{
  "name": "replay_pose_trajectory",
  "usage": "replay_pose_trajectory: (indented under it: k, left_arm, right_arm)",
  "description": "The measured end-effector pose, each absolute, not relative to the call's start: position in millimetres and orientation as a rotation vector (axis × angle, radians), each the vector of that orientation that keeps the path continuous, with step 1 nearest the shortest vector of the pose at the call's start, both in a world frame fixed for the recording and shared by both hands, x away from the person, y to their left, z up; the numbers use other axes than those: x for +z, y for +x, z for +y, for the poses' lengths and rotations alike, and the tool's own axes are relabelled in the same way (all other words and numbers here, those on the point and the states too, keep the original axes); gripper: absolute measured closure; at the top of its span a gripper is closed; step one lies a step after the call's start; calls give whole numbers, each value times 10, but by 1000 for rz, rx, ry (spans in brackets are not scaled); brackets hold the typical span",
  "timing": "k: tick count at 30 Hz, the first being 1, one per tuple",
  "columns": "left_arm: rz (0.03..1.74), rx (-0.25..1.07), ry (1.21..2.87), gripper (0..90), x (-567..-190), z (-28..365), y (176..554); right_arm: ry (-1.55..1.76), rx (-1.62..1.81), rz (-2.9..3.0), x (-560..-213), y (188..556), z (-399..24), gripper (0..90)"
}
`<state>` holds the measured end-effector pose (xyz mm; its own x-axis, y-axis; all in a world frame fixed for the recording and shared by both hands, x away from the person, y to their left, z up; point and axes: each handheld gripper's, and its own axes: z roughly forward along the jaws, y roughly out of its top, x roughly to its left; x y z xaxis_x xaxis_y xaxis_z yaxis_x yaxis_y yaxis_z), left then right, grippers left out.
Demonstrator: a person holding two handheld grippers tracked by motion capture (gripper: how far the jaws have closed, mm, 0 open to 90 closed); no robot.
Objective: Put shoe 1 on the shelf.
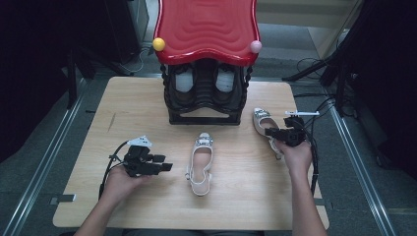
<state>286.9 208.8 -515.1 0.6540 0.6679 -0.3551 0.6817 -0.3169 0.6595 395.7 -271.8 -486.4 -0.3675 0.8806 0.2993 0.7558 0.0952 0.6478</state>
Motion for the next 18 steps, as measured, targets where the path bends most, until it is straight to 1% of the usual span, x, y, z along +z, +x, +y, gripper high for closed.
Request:
replay_pose_trajectory:
  k: [2, 7, 13, 18]
  left_arm:
    - [1051, -18, 2041, 467, -5156, 2099, 2861]
    - [1056, -17, 2049, 467, -5163, 2110, 2847]
    - [1052, -15, 2052, 464, -5164, 2100, 2848]
    - [1056, -21, 2044, 457, -5173, 2083, 2861]
  right_arm:
    - [1670, 1122, 2207, -4913, 3992, -2713, 736]
    - [1683, 1079, 2215, -4945, 4038, -2698, 823]
    - [1689, 1105, 2214, -4943, 4043, -2729, 865]
    - [1692, 1105, 2184, -4882, 4017, -2772, 880]
